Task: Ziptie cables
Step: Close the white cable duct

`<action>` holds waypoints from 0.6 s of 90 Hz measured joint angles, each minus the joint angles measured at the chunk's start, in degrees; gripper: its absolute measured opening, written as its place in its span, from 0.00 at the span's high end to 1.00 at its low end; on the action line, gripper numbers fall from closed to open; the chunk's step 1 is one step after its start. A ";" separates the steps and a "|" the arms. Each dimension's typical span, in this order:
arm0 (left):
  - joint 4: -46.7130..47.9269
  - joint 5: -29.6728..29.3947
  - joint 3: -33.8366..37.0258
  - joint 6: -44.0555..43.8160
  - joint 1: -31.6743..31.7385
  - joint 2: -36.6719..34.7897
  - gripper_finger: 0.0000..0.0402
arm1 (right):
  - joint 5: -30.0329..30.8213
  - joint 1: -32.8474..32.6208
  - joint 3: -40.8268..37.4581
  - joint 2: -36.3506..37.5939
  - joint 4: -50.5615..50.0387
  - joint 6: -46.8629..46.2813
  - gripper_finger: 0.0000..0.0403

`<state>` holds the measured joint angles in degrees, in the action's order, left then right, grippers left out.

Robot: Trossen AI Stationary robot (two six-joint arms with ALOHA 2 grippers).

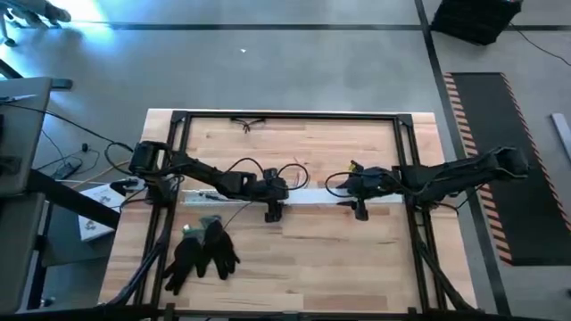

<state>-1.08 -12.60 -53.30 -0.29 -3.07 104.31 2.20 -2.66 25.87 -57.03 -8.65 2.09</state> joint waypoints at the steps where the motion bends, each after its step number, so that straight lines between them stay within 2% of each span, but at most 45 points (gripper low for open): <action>1: 0.00 0.01 0.00 -0.05 0.00 0.00 0.41 | 0.16 0.00 0.00 0.25 -0.17 0.16 0.48; 19: -0.07 0.04 0.00 -0.11 -0.02 0.00 0.41 | 1.46 0.07 0.00 3.93 -5.53 -0.05 0.48; 30: -0.11 0.04 0.00 -0.13 -0.02 0.00 0.41 | 1.42 0.07 0.00 3.93 -8.04 -2.15 0.48; 54: -0.31 0.09 0.00 -0.37 -0.74 0.00 0.41 | 0.74 0.00 0.00 3.88 -9.15 -0.07 0.48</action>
<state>-1.39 -12.51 -53.30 -0.66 -3.81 104.31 2.94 -2.66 25.87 -53.15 -17.80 2.02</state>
